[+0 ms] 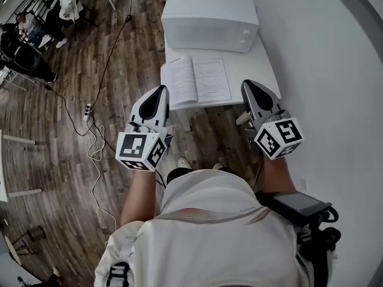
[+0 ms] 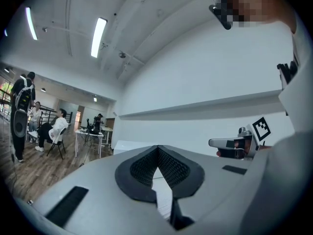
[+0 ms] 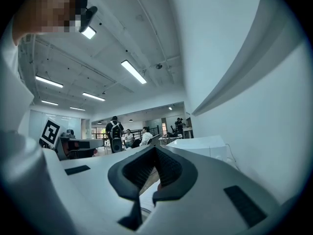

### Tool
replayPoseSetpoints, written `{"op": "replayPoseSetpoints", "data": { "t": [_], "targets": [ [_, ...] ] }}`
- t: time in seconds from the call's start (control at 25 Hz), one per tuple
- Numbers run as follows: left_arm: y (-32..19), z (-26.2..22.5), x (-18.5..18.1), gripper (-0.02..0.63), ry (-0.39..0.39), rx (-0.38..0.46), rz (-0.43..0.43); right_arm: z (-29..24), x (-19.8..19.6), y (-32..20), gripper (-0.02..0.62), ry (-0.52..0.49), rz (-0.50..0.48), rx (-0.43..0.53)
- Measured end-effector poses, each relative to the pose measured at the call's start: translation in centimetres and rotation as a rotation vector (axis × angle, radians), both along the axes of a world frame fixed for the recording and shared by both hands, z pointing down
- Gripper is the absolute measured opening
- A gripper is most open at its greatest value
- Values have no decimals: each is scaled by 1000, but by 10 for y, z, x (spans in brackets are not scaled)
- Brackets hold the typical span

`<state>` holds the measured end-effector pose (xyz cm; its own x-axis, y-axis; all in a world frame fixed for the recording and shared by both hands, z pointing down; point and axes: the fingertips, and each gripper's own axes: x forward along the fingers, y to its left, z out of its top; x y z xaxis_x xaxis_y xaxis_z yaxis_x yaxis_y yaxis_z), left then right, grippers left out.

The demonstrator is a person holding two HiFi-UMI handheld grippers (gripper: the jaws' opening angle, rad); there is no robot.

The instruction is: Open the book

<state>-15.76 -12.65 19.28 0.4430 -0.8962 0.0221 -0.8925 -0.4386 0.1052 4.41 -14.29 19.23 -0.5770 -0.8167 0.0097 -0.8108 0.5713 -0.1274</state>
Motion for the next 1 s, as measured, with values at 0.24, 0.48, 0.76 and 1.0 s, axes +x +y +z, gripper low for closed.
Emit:
{"op": "replayPoseSetpoints", "data": {
  "t": [0.24, 0.48, 0.76, 1.0],
  "targets": [
    [15, -10, 27, 11, 0, 7, -66, -7, 35, 6, 2, -16, -28, 12],
    [31, -10, 56, 11, -5, -10, -68, -26, 54, 16, 3, -26, -49, 46],
    [36, -20, 62, 11, -22, 20, -52, -30, 55, 25, 3, -13, -54, 69],
    [36, -17, 44, 11, -14, 12, -57, -29, 42, 27, 3, -13, -44, 73]
  ]
}}
